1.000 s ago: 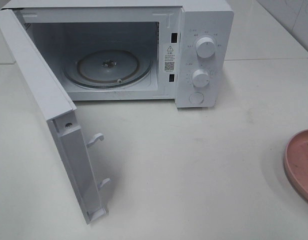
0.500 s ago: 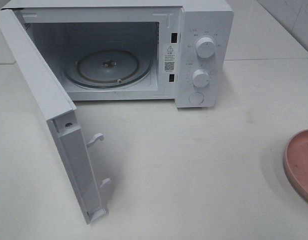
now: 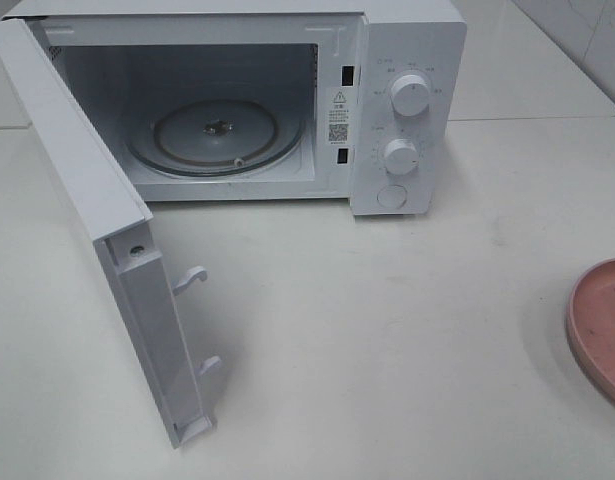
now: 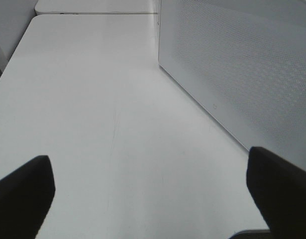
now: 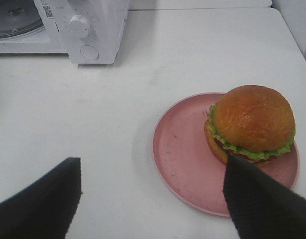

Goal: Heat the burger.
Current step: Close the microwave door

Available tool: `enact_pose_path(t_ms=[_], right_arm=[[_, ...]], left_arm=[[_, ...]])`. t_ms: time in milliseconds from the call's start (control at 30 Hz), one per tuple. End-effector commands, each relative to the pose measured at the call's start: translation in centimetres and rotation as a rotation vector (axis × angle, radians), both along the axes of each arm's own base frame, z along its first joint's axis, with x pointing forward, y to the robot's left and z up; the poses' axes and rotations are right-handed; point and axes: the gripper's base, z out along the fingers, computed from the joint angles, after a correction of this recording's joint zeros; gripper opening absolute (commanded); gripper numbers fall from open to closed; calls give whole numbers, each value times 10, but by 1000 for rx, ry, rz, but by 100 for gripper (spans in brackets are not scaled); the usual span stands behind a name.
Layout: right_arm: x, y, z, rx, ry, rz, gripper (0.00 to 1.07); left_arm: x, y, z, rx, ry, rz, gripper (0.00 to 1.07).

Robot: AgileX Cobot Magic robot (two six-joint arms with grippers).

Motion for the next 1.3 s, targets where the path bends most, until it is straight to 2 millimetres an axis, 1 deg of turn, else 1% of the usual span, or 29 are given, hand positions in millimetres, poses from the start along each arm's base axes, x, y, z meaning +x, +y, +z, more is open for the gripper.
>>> enact_pose_path(t_ms=[33, 67, 1300], right_arm=[[-4, 3, 0, -19, -35, 31, 76], [-4, 4, 0, -29, -36, 53, 76], [-4, 4, 0, -33, -36, 52, 76]], left_arm=[[-2, 0, 0, -1, -28, 10, 100], [-2, 0, 0, -1, -28, 10, 100], [-2, 0, 0, -1, -28, 10, 100]])
